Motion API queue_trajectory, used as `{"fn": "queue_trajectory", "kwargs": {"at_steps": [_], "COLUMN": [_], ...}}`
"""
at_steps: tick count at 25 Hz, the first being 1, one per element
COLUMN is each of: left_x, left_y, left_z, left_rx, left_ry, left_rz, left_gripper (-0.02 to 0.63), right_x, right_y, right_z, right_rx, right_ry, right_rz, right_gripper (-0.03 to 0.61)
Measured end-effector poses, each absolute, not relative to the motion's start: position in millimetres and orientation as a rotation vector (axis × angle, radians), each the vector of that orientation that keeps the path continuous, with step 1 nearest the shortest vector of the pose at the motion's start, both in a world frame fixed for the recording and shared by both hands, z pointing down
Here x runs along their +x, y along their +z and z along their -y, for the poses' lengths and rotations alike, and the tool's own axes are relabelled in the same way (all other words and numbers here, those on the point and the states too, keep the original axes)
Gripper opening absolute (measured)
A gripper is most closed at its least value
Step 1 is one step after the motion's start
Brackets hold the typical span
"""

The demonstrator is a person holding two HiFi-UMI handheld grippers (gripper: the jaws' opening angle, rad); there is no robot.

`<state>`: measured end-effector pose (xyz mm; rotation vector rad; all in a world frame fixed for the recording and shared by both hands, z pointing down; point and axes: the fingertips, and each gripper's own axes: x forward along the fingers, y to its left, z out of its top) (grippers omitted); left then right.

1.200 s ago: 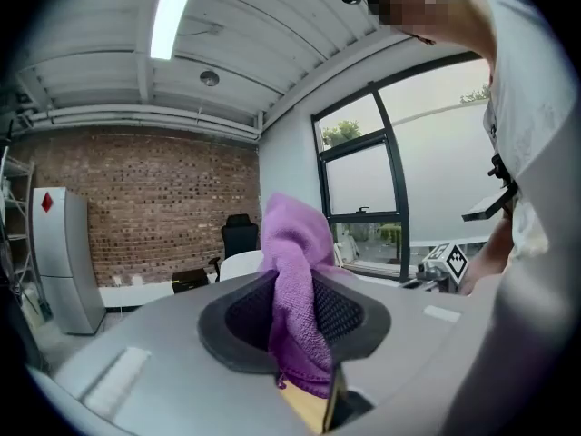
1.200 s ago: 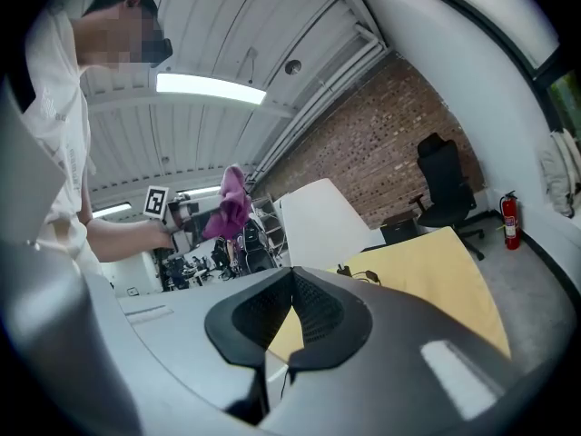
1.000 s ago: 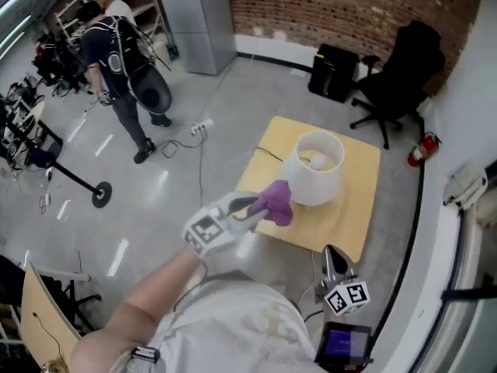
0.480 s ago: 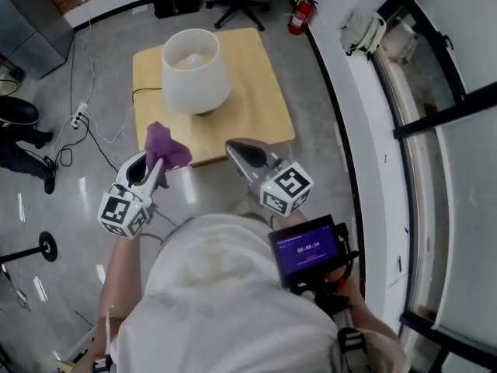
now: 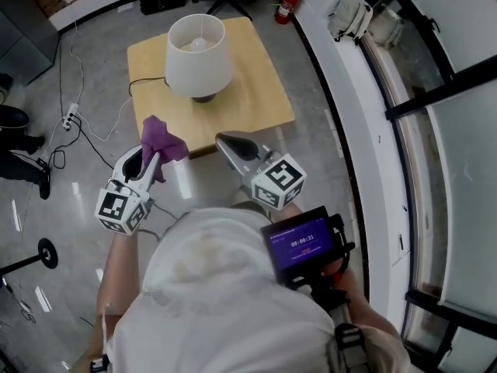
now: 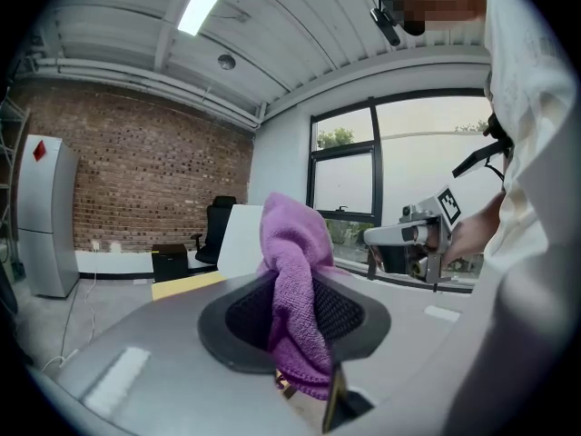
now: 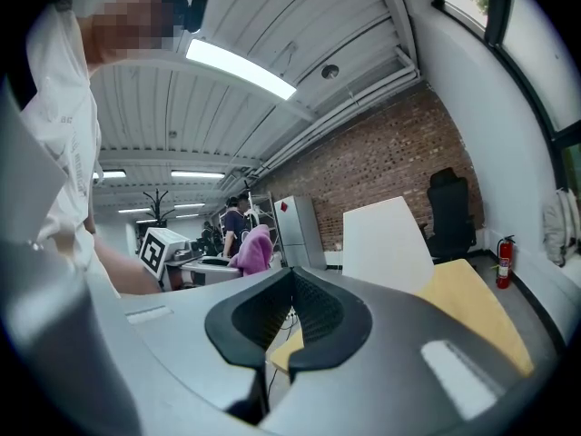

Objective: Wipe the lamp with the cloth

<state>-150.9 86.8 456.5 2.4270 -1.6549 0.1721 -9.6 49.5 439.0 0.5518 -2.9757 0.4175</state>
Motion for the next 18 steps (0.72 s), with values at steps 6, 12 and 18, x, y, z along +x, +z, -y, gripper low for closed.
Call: {"fn": "queue_trajectory", "kwargs": {"at_steps": [6,12,18], "left_x": [-152.1,-153.8,-159.9], "left_y": [468.0,448.5,448.6], "left_z": [-98.4,-86.4,-92.9], "left_rx": [2.452,2.441,2.440], "left_ry": [0.162,0.160,0.158], "left_rz": [1.620,1.611,1.621], "left_gripper": [0.100,0.100,0.100], "right_x": [-15.6,-17.6,-23.6], "right_y": [447.9,427.6,426.4], "right_z": [-70.3,-62.2,-67.8], "right_rx": [0.588,0.615,0.618], "right_ry": [0.405,0.421,0.406], "right_rz": [2.962,2.950,2.957], "right_gripper": [0.014,0.014,0.014]}}
